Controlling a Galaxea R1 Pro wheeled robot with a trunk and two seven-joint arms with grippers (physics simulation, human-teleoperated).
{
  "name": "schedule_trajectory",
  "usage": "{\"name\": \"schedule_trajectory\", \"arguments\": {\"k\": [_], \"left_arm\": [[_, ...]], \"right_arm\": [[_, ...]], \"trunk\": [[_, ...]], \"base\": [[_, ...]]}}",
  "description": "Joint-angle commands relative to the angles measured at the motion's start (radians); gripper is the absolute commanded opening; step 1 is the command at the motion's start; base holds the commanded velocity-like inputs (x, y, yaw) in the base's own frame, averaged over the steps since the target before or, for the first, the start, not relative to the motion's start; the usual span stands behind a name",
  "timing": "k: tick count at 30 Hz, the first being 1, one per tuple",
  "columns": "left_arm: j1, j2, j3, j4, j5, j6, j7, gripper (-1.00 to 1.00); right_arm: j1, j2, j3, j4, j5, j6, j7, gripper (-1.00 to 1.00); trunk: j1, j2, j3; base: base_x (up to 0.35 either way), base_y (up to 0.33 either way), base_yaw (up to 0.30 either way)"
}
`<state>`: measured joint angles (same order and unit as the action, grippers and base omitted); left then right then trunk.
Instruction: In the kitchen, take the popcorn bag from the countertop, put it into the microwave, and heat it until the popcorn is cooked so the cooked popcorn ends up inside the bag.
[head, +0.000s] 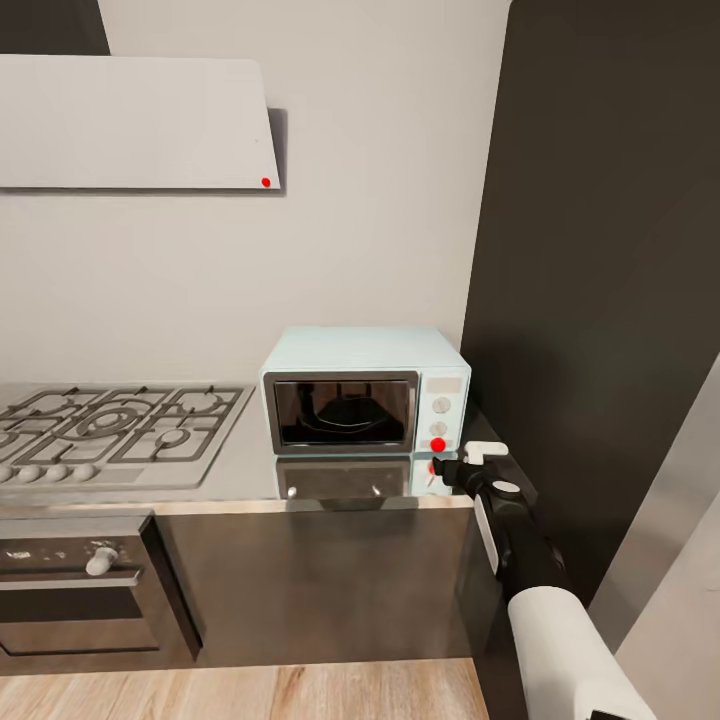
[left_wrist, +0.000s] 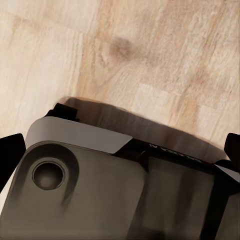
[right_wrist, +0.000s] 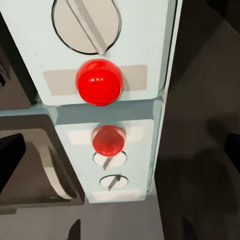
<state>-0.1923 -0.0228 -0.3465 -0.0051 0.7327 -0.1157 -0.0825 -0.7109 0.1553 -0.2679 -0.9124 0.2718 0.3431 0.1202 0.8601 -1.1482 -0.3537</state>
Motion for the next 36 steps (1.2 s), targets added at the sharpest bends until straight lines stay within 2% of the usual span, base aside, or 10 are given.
{"name": "schedule_trajectory", "arguments": {"k": [1, 4, 5, 28, 36], "left_arm": [[-0.001, 0.0, -0.008, 0.002, 0.012, -0.004, -0.005, 1.0], [-0.001, 0.0, -0.008, 0.002, 0.013, -0.004, -0.004, 1.0], [-0.001, 0.0, -0.008, 0.002, 0.013, -0.004, -0.004, 1.0], [-0.001, 0.0, -0.008, 0.002, 0.013, -0.003, -0.003, 1.0], [-0.001, 0.001, -0.008, 0.002, 0.004, -0.003, -0.005, 1.0]], "right_arm": [[-0.001, 0.001, -0.005, -0.002, 0.011, 0.004, 0.01, 1.0], [-0.001, 0.002, -0.004, -0.002, 0.012, 0.004, 0.007, 1.0], [-0.001, 0.003, -0.004, -0.002, 0.012, 0.004, 0.006, -1.0], [-0.001, 0.005, -0.001, -0.005, 0.014, 0.004, 0.012, -1.0], [-0.001, 0.004, -0.001, -0.002, 0.01, 0.004, 0.012, -1.0]], "trunk": [[0.0, -0.001, -0.001], [0.0, -0.001, -0.001], [0.0, -0.001, -0.001], [0.0, -0.001, -0.001], [0.0, -0.001, -0.001]], "base": [[0.002, 0.0, 0.0], [0.0, 0.0, 0.0], [0.0, 0.0, 0.0], [0.002, 0.0, 0.0], [0.184, 0.0, 0.0]]}}
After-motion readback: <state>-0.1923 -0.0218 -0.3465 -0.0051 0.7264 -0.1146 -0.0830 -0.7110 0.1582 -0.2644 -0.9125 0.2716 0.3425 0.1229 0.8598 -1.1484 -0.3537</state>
